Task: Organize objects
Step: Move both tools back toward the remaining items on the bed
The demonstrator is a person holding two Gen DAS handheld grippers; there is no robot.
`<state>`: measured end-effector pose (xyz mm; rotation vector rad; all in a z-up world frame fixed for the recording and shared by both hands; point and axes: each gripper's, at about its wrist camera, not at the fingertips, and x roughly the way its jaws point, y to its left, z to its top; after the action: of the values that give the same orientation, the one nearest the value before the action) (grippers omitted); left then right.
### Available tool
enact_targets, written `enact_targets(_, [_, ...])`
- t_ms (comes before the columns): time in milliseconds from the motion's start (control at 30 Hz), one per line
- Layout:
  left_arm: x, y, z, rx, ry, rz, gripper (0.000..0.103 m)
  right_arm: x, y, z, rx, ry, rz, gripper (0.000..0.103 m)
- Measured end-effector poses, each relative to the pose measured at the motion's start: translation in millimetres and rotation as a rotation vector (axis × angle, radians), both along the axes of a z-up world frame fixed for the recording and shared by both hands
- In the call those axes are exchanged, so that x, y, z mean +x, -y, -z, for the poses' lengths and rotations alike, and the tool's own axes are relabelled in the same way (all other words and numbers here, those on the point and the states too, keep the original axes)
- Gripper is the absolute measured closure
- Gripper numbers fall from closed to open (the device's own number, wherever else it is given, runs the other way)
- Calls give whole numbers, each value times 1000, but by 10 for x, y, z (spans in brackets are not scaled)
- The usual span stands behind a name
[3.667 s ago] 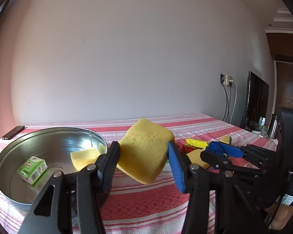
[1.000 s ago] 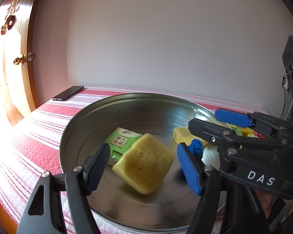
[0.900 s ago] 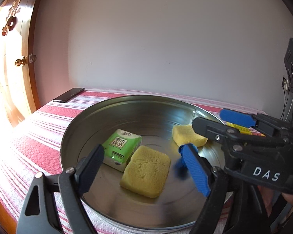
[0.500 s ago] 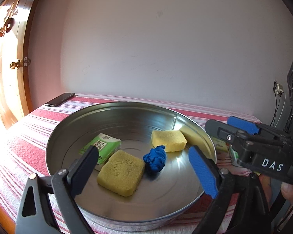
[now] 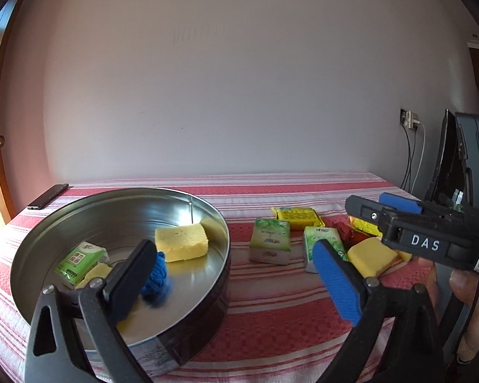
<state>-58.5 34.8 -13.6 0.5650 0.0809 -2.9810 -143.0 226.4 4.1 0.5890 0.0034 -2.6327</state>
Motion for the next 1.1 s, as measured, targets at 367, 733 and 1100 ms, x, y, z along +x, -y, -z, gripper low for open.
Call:
enact_targets(367, [-254,-145,98,30,69,40,1,-158,-233,260,88,115,67,27])
enact_targets(733, [-317,-186,157,27,116,55,1,-270,-167,406,186,216,73,27])
enact_targets(1100, [-328,-198,169,22,126,62,0,-270,-162,434,196,230,63,27])
